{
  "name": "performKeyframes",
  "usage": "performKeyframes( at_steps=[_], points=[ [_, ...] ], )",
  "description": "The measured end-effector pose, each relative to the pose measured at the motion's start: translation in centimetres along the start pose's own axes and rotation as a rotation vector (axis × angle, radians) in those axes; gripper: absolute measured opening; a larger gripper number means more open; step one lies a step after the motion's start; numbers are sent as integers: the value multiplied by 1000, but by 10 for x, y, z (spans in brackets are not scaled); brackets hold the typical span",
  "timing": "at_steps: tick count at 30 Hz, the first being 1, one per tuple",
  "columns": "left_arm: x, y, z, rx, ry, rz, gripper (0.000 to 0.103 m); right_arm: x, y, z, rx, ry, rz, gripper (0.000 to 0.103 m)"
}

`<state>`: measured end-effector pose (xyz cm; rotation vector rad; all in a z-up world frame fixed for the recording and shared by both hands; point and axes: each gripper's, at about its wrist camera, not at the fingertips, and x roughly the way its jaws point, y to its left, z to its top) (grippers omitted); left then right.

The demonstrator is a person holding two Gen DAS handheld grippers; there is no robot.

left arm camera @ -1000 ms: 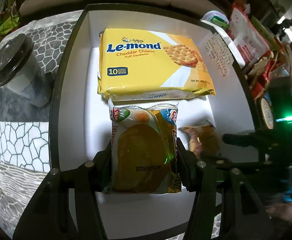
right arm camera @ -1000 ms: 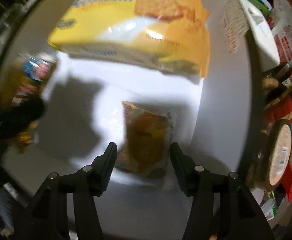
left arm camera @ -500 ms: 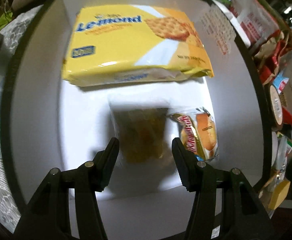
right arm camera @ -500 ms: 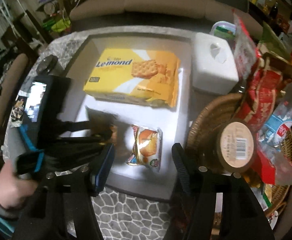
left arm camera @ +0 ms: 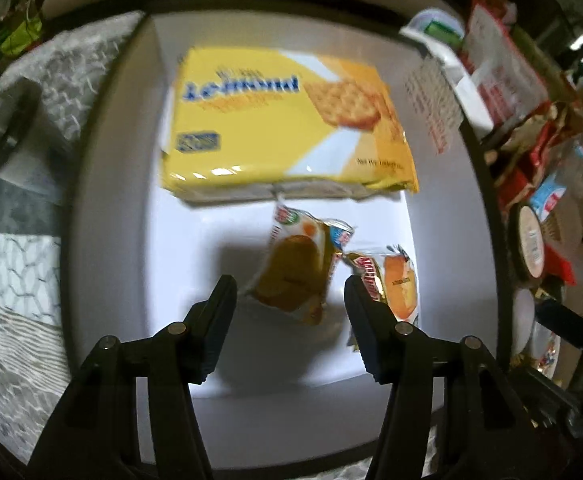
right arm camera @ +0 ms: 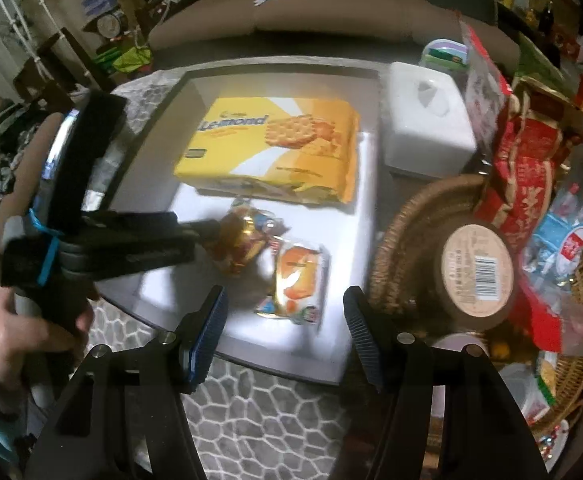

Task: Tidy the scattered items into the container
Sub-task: 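Lower both snack cakes into the box beside the Le-mond pack and open both grippers, then withdraw both grippers from the box back over the table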

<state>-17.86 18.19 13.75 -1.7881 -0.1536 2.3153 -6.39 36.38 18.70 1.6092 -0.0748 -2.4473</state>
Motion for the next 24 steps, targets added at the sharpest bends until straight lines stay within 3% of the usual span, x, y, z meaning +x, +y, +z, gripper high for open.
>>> performKeyframes(
  at_steps=[5, 11, 15, 24],
  points=[
    [-38, 17, -22, 89, -83, 11, 78, 4, 20, 1, -7, 0, 36, 62],
    [-82, 49, -47, 133, -171, -6, 79, 6, 46, 2, -15, 0, 47, 62],
    [-112, 88, -70, 167, -242, 61, 83, 9, 71, 4, -27, 6, 56, 62],
    [-133, 221, -111, 23, -268, 145, 86, 18, 175, 13, -135, -15, 126, 62]
  ],
)
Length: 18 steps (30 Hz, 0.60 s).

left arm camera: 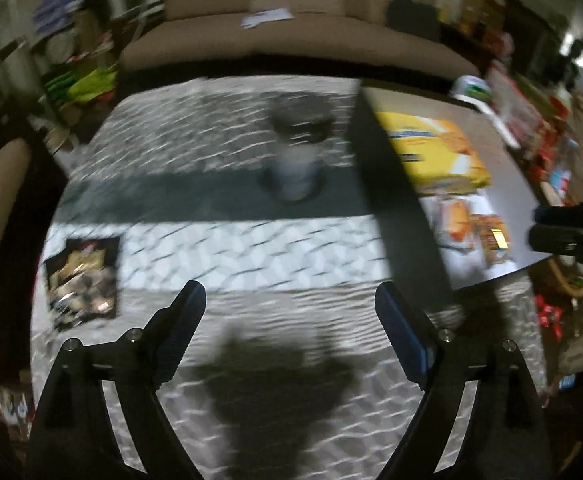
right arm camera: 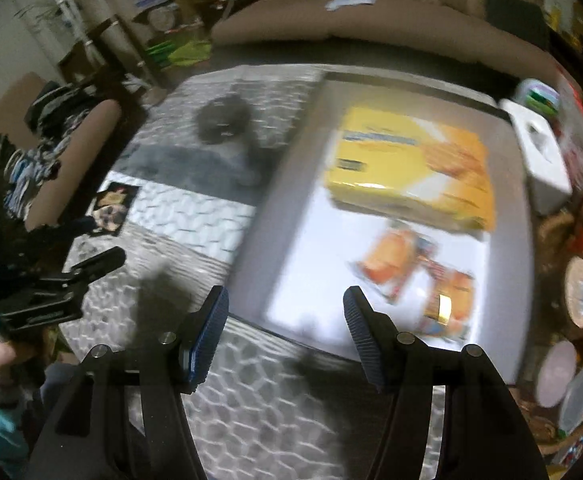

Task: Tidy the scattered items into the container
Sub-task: 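Withdraw both grippers from the box back over the table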

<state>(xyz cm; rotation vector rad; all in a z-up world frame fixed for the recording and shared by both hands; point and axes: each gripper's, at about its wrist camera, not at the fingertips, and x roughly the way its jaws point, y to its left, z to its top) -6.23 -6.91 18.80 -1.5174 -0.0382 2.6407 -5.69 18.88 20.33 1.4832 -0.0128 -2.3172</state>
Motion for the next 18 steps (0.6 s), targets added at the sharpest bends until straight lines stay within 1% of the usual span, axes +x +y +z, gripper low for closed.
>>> performKeyframes(
  at_steps=[2, 5, 12, 14, 16, 18],
  points=[
    [0, 32, -8, -39, 2, 23, 86, 12, 30, 8, -30, 3, 16, 62],
    [2, 85, -21, -98, 8, 59, 86, 29, 63, 17, -59, 13, 35, 62],
    [-2, 197, -46, -235, 6, 111, 86, 83, 145, 34, -119, 45, 82, 62],
    [0, 228, -52, -275, 4, 123, 86, 103, 170, 40, -128, 53, 106, 65],
    [1, 257, -57, -326, 0, 118, 86, 118, 189, 42, -129, 55, 131, 66],
    [4, 282, -63, -378, -3, 87, 86, 136, 207, 44, -121, 58, 167, 66]
  ],
)
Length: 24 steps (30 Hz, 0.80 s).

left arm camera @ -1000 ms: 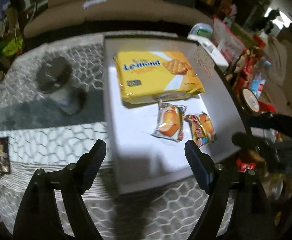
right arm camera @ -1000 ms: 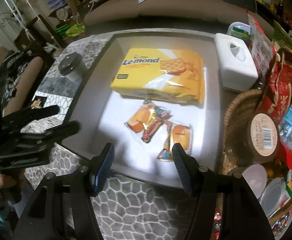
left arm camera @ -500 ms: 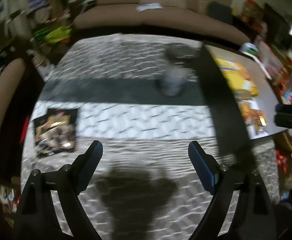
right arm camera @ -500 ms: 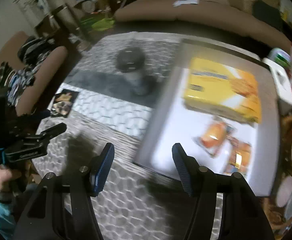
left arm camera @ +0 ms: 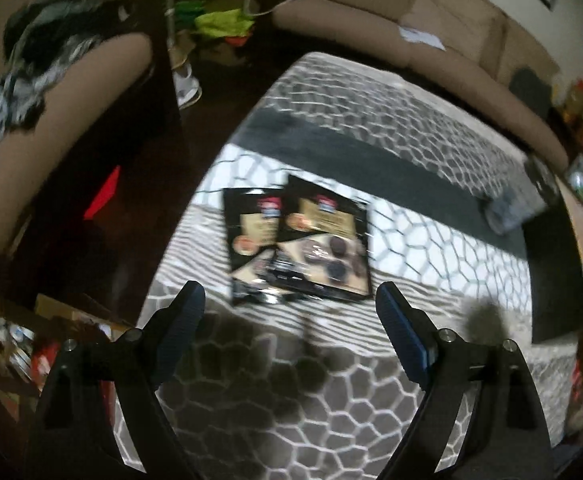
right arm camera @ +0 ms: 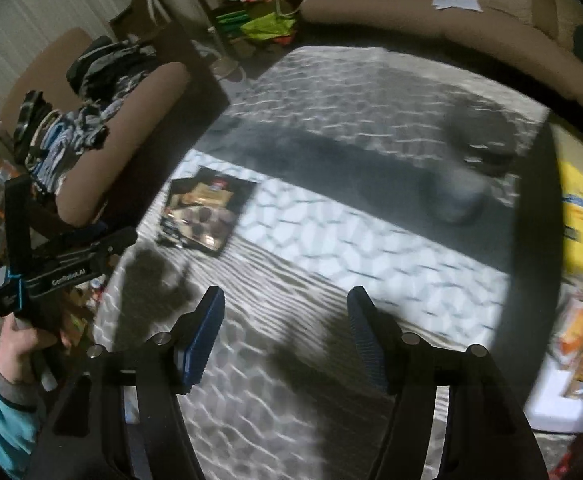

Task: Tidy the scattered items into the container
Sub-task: 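Withdraw both grippers from the box back over the table, then reach both grippers toward the two black Quaker cookie packets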

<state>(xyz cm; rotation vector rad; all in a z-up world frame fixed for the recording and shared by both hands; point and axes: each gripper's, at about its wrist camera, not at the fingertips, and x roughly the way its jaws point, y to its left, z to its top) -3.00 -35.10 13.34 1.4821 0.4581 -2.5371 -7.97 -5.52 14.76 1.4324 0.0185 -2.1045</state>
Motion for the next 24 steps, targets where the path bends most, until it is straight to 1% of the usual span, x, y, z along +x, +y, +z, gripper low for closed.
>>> performKeyframes(
  at_steps=[2, 3, 4, 5, 7, 9, 11, 13, 16, 18, 21, 23, 24],
  points=[
    [6, 27, 3, -72, 7, -55, 86, 23, 10, 4, 26, 9, 63, 66],
    [11, 38, 5, -104, 12, -86, 86, 38, 12, 6, 59, 16, 115, 66],
    [15, 49, 5, -139, 19, -118, 86, 45, 12, 6, 78, 23, 147, 66],
    [21, 61, 5, -173, 25, -150, 86, 62, 12, 8, 126, 34, 206, 66],
    [31, 80, 4, -227, 32, -190, 86, 84, 13, 10, 190, 47, 264, 66],
    [39, 89, 3, -257, 36, -217, 86, 108, 10, 11, 256, 64, 309, 66],
    [48, 97, 2, -271, 42, -238, 86, 129, 7, 10, 306, 75, 332, 66],
    [56, 100, 4, -275, 50, -244, 86, 143, 6, 10, 328, 69, 339, 66],
    [68, 103, 6, -282, 59, -264, 86, 159, 7, 11, 345, 73, 350, 66],
    [76, 105, 8, -296, 67, -282, 86, 168, 8, 12, 367, 71, 372, 66],
    [88, 111, 9, -332, 75, -315, 86, 180, 7, 13, 408, 74, 407, 65],
    [96, 116, 10, -365, 83, -360, 86, 184, 7, 15, 421, 67, 436, 66],
    [100, 117, 10, -380, 83, -378, 89, 185, 7, 16, 423, 62, 442, 66]
  ],
)
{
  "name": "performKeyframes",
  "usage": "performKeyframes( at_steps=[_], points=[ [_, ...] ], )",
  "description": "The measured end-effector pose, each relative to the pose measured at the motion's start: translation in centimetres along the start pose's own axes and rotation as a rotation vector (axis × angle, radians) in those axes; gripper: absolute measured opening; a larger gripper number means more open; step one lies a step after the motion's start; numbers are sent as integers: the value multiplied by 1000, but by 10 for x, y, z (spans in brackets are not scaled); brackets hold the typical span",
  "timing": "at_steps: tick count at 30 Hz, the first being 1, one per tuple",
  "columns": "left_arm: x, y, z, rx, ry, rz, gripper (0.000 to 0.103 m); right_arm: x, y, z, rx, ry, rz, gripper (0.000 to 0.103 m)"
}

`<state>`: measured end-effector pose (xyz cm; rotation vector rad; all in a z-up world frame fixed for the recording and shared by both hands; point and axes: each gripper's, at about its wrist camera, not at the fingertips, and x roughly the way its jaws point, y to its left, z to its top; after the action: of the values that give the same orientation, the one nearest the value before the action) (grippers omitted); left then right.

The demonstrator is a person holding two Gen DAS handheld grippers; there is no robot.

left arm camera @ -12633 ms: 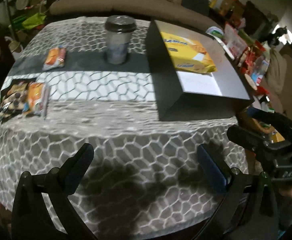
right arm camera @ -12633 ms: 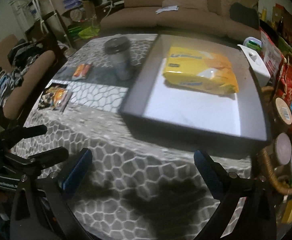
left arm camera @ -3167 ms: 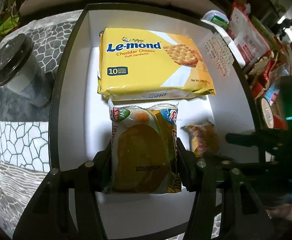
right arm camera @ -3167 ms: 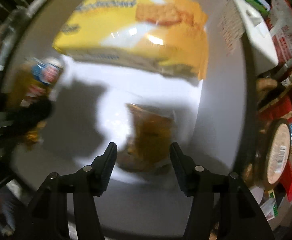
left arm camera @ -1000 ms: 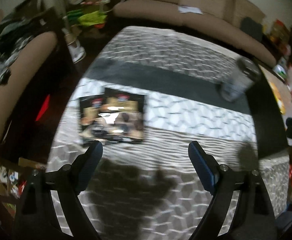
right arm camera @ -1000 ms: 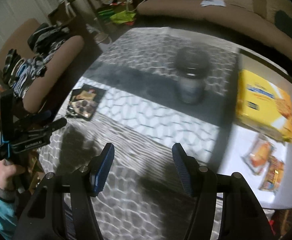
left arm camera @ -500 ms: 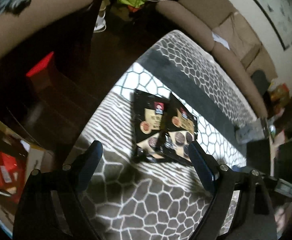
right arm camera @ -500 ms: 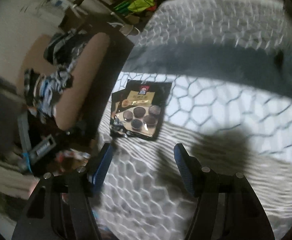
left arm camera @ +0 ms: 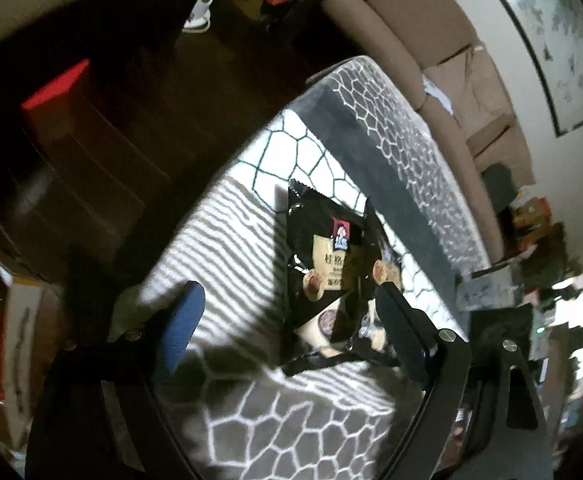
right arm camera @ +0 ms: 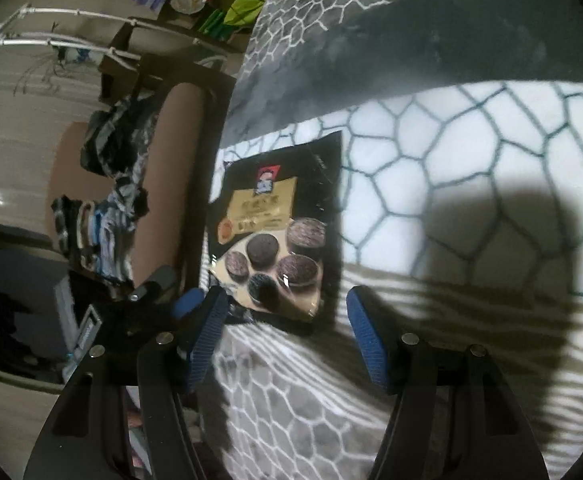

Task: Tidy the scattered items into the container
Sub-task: 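Reach both grippers toward the two black Quaker cookie packets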

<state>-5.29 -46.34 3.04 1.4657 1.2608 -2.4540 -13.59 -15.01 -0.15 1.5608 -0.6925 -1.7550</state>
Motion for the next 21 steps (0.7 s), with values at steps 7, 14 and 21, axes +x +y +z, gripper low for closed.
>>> performKeyframes(
  at_steps=[7, 14, 21],
  points=[
    [12, -10, 3, 37, 11, -40, 103, -2, 2, 8, 19, -16, 96, 103],
    [14, -15, 3, 52, 33, -15, 103, -2, 13, 7, -58, -7, 36, 103],
    [21, -16, 4, -29, 60, -118, 103, 1, 2, 10, 16, -6, 159, 103]
  ],
)
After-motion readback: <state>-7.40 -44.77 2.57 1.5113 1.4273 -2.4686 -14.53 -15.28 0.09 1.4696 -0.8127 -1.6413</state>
